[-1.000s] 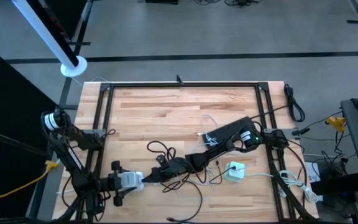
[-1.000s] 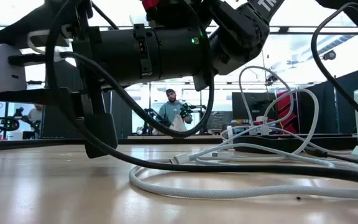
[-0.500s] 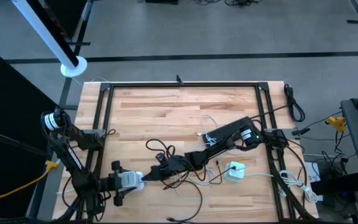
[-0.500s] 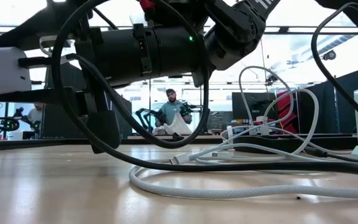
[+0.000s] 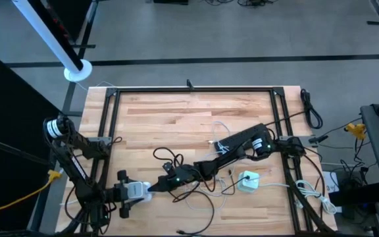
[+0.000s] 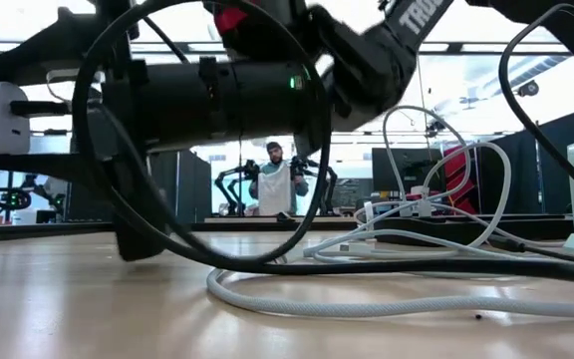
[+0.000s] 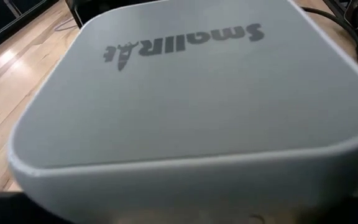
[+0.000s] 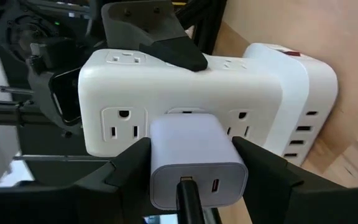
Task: Plug in charger cables
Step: Insert the purple charger adapter into the left white outlet extension, then move the white charger cable wire to the top center of the table
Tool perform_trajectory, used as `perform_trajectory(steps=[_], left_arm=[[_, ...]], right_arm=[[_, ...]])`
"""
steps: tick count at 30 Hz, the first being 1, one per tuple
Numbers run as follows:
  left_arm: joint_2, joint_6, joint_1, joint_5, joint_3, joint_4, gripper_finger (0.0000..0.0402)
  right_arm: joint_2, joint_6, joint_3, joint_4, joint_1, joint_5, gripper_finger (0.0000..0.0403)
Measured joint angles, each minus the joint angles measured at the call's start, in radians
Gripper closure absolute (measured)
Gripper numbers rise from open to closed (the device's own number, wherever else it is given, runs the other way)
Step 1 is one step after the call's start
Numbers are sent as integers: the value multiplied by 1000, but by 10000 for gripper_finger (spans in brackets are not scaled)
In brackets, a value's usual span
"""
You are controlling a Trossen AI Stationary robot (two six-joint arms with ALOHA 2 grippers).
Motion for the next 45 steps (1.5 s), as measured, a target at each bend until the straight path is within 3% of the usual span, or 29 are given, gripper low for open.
perform_trajectory(steps=[7,26,35,45], left_arm=[[0,-8,0,-1,0,-5,97],[1,-9,-7,6,3,-5,98],[3,52,-23,19,33,-8,98],[2,48,-26,30,40,-8,98]], right_arm=[[57,47,46,49,0,-2,212],[27,-52,48,27,0,-37,212],[12,-31,51,6,-4,-88,99],[-102,-236,44,-243,-21,-98,124]])
